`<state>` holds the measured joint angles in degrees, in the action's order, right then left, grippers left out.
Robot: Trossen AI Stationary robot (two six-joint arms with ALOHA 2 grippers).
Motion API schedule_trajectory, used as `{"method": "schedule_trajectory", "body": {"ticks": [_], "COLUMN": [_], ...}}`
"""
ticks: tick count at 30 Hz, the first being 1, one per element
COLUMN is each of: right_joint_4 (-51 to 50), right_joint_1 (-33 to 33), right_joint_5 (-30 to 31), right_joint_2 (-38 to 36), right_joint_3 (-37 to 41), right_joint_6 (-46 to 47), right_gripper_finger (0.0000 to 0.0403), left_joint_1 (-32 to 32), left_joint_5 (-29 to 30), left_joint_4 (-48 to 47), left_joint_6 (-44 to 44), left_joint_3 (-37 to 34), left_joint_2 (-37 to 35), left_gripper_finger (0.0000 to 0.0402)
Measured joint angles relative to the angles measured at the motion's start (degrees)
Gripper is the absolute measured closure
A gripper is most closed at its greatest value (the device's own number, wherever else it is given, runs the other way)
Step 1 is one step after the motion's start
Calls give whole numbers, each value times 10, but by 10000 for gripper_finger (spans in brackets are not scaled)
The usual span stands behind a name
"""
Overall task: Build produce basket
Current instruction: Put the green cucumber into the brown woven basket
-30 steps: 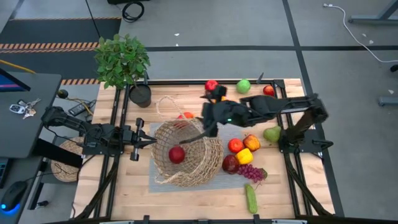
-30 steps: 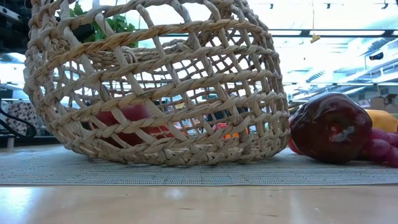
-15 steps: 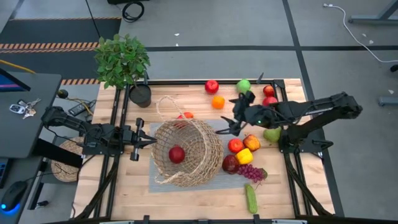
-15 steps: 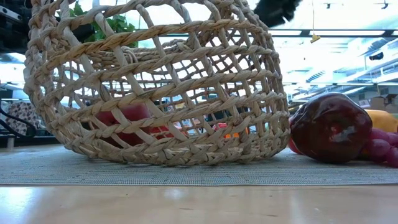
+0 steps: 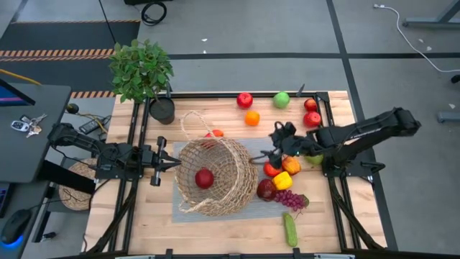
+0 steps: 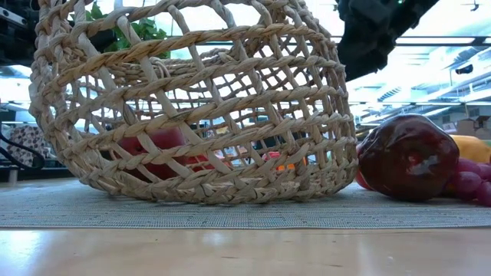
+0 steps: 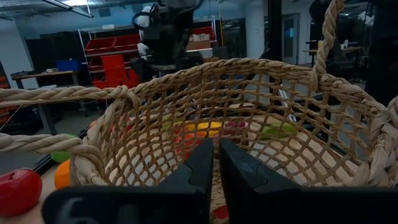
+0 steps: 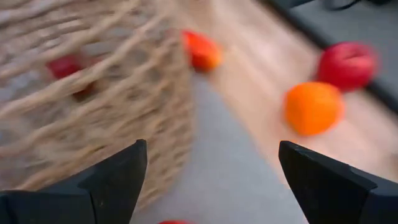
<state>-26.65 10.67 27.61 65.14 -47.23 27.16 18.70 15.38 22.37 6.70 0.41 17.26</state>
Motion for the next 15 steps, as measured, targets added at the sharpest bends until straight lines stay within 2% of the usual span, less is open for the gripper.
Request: {"method": "schedule_trajectory", "body": {"ticks": [7, 15], "right_joint_4": [-4, -45], "right_joint_1": [110, 251], "right_joint_5": [-4, -18], "right_joint_2": [35, 92], "right_joint_3": [-39, -96], "right_joint_6": [64, 204], "right_gripper_finger": [44, 54], "left_joint_1": [0, 0], "left_joint_5": [0, 0], "left_joint_4": [0, 0], "left_joint_6": [0, 0], "left_joint_3": [0, 0], "left_joint_2": [0, 0], "left_gripper_finger": [374, 366]}}
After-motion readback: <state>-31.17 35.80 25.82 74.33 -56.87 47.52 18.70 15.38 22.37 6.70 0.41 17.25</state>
